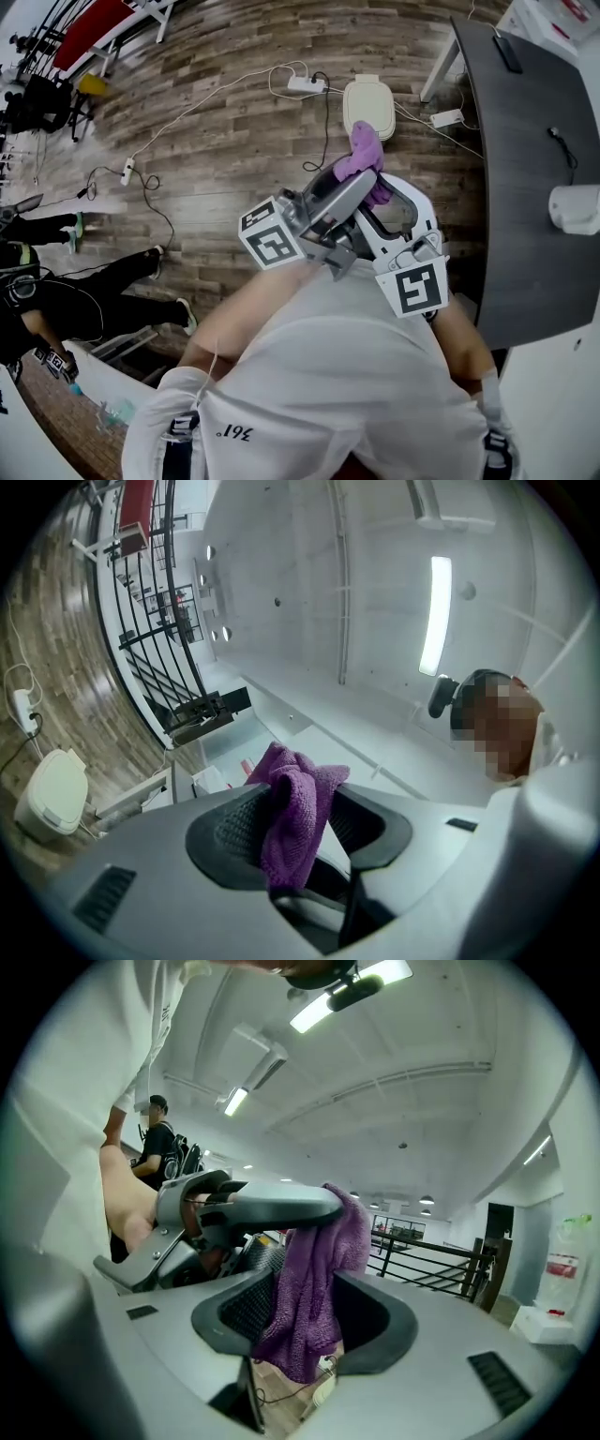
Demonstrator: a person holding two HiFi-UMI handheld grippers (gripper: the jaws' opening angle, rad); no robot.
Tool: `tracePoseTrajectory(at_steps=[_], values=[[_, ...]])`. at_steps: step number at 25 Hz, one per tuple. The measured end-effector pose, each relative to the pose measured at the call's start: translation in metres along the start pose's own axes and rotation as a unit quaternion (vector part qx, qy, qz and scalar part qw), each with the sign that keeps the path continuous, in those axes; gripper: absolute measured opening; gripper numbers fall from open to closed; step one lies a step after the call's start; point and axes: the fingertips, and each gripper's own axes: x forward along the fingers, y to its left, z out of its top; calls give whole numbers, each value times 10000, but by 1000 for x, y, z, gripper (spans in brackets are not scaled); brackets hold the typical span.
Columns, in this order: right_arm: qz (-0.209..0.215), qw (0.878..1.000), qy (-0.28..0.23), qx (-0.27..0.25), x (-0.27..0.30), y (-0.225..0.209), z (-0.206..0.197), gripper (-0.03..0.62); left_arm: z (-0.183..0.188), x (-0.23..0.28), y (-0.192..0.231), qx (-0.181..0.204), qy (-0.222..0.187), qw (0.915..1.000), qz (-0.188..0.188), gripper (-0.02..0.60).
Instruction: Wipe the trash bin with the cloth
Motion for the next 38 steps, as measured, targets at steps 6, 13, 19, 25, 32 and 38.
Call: tracePoseTrajectory(at_steps=[6, 13, 19, 25, 32, 38], values=[[-22, 9994, -155, 296, -11, -7, 3, 167, -4, 1, -9, -172, 64, 9994, -292, 172], [-406, 9894, -801, 1144, -21, -19, 19, 83, -7, -1, -16, -87, 198, 9985, -510, 172], [-320, 9869, -597, 1467, -42, -40, 8, 75, -12, -11, -7, 579, 496, 9967, -282, 170], [-35, 9621, -433, 2692, -58, -71, -23, 75, -19, -18, 6, 550, 376, 9978, 59, 170], [-186, 9514, 84, 3074, -70, -106, -74, 76, -40, -13, 26, 848, 457, 9938, 562, 170], [-401, 9503, 333, 3069, -74, -142, -112, 76, -48, -2, 47, 1061, 464, 9884, 982, 170]])
